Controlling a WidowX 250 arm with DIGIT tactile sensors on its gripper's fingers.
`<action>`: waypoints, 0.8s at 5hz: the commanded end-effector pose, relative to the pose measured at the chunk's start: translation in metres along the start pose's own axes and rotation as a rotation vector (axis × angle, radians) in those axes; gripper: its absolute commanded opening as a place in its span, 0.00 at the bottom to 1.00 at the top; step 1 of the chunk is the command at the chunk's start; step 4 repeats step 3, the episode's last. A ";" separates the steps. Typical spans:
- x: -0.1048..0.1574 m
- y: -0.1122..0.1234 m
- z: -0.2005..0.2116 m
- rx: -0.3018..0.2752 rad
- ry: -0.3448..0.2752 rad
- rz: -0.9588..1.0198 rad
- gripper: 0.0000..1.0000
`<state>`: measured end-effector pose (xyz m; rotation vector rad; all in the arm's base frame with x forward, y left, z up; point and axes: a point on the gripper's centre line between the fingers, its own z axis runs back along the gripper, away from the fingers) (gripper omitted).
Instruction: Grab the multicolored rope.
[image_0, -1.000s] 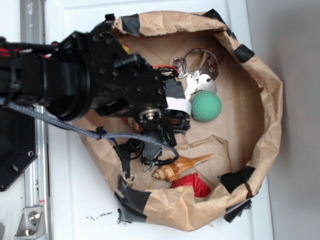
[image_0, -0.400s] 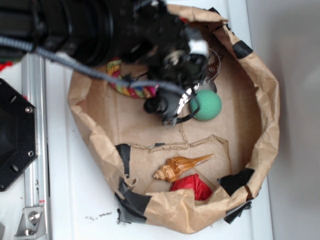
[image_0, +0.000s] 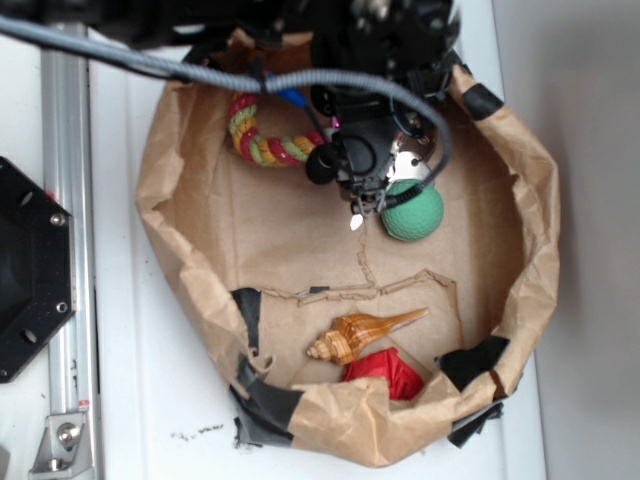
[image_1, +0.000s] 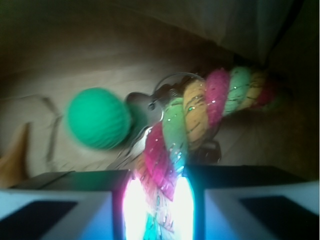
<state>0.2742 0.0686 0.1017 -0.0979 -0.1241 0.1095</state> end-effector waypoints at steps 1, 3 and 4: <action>-0.015 -0.041 0.037 0.047 -0.031 -0.175 0.00; -0.026 -0.057 0.035 0.063 -0.036 -0.210 0.00; -0.026 -0.057 0.035 0.063 -0.036 -0.210 0.00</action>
